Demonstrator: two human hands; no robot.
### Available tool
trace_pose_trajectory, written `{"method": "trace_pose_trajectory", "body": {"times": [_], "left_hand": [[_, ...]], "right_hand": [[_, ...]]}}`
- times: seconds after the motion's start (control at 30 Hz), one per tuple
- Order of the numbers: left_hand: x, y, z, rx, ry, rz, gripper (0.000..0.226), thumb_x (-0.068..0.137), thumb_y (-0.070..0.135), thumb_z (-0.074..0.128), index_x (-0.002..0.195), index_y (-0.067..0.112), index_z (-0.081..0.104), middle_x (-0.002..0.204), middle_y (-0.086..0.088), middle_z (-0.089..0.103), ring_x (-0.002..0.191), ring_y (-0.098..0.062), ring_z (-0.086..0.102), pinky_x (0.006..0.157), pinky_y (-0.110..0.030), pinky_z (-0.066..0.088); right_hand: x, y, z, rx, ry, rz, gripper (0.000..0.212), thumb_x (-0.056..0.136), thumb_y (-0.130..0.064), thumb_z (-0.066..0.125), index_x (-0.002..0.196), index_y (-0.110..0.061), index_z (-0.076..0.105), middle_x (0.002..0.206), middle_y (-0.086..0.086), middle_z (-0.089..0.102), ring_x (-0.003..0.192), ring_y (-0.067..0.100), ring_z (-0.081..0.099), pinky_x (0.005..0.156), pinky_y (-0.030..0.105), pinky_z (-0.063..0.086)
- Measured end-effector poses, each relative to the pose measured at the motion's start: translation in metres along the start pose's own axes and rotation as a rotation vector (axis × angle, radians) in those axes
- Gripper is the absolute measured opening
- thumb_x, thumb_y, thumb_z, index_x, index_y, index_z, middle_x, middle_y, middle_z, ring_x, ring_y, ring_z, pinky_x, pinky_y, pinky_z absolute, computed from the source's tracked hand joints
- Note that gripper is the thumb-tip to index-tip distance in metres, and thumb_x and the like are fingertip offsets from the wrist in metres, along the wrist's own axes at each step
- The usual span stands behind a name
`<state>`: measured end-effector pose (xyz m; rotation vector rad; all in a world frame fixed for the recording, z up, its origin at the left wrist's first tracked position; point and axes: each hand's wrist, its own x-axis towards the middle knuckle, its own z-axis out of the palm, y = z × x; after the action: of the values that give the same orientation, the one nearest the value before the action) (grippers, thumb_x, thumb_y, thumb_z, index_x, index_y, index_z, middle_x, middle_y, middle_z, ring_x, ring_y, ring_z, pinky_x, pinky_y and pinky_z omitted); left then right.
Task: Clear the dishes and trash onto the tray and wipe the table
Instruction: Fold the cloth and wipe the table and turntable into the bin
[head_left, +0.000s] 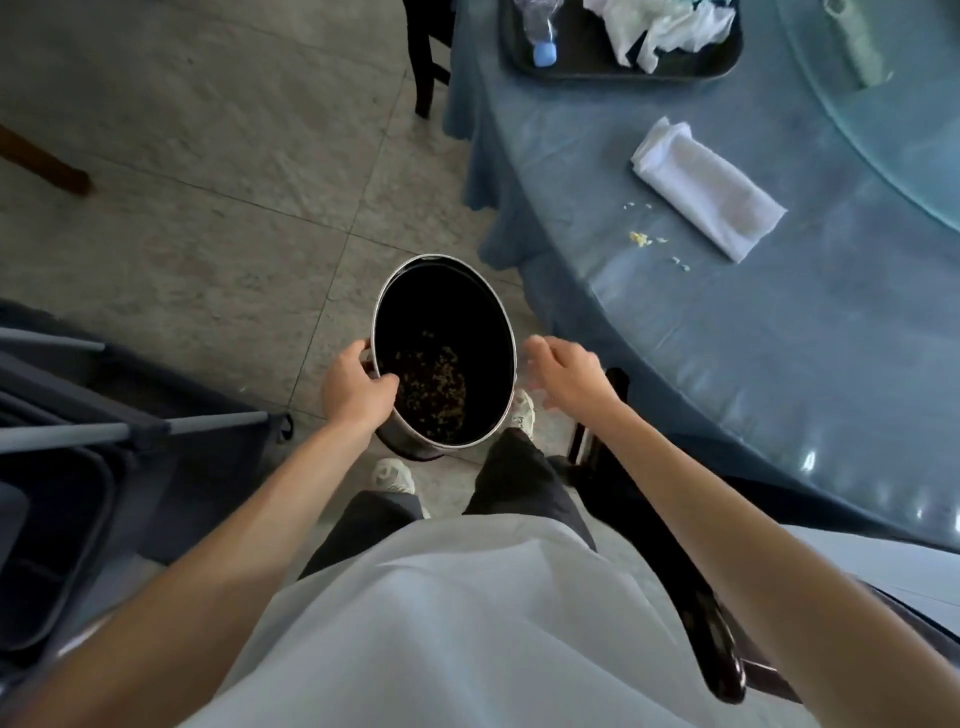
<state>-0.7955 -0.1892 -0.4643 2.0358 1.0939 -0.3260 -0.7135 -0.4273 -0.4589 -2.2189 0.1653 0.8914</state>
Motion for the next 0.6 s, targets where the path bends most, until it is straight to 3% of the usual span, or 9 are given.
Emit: {"method": "trace_pose_trajectory", "body": {"times": [0.07, 0.13, 0.27, 0.43, 0.6], "left_hand": [[0.002, 0.015, 0.015, -0.005, 0.01, -0.047, 0.046, 0.081, 0.006, 0.069, 0.123, 0.023, 0.062, 0.097, 0.002, 0.07, 0.089, -0.025, 0.071, 0.084, -0.047, 0.06], [0.004, 0.029, 0.029, -0.015, 0.013, -0.089, 0.05, 0.08, 0.006, 0.071, 0.125, 0.024, 0.06, 0.098, 0.002, 0.069, 0.091, -0.027, 0.071, 0.082, -0.05, 0.061], [0.007, 0.051, 0.055, 0.03, 0.032, -0.138, 0.051, 0.079, 0.006, 0.071, 0.126, 0.023, 0.061, 0.097, 0.003, 0.066, 0.09, -0.029, 0.07, 0.08, -0.051, 0.062], [0.007, 0.076, 0.086, 0.004, 0.013, -0.154, 0.049, 0.079, 0.004, 0.068, 0.124, 0.023, 0.059, 0.101, 0.003, 0.065, 0.093, -0.028, 0.068, 0.078, -0.052, 0.062], [0.004, 0.087, 0.109, -0.018, 0.052, -0.152, 0.042, 0.078, 0.002, 0.069, 0.11, 0.027, 0.055, 0.087, 0.015, 0.057, 0.09, -0.024, 0.068, 0.075, -0.052, 0.062]], "right_hand": [[0.025, -0.002, -0.051, -0.016, 0.088, -0.126, 0.031, 0.104, -0.039, 0.048, 0.101, -0.021, 0.073, 0.089, 0.002, 0.076, 0.077, 0.016, 0.075, 0.083, 0.046, 0.061], [0.057, -0.001, -0.107, -0.038, 0.225, -0.215, 0.024, 0.101, -0.032, 0.052, 0.108, -0.025, 0.075, 0.095, 0.001, 0.078, 0.083, 0.016, 0.076, 0.088, 0.043, 0.059], [0.127, 0.006, -0.203, -0.236, 0.456, -0.282, 0.041, 0.098, -0.033, 0.048, 0.13, -0.014, 0.067, 0.12, 0.013, 0.071, 0.111, 0.034, 0.065, 0.099, 0.042, 0.048], [0.181, 0.019, -0.252, -0.58, 0.361, -0.277, 0.058, 0.099, -0.034, 0.06, 0.153, -0.026, 0.041, 0.15, 0.016, 0.044, 0.136, 0.043, 0.039, 0.108, 0.053, 0.036], [0.199, 0.043, -0.254, -0.55, 0.31, -0.271, 0.057, 0.1, -0.035, 0.059, 0.154, -0.032, 0.039, 0.143, 0.015, 0.047, 0.134, 0.041, 0.041, 0.107, 0.051, 0.037]]}}
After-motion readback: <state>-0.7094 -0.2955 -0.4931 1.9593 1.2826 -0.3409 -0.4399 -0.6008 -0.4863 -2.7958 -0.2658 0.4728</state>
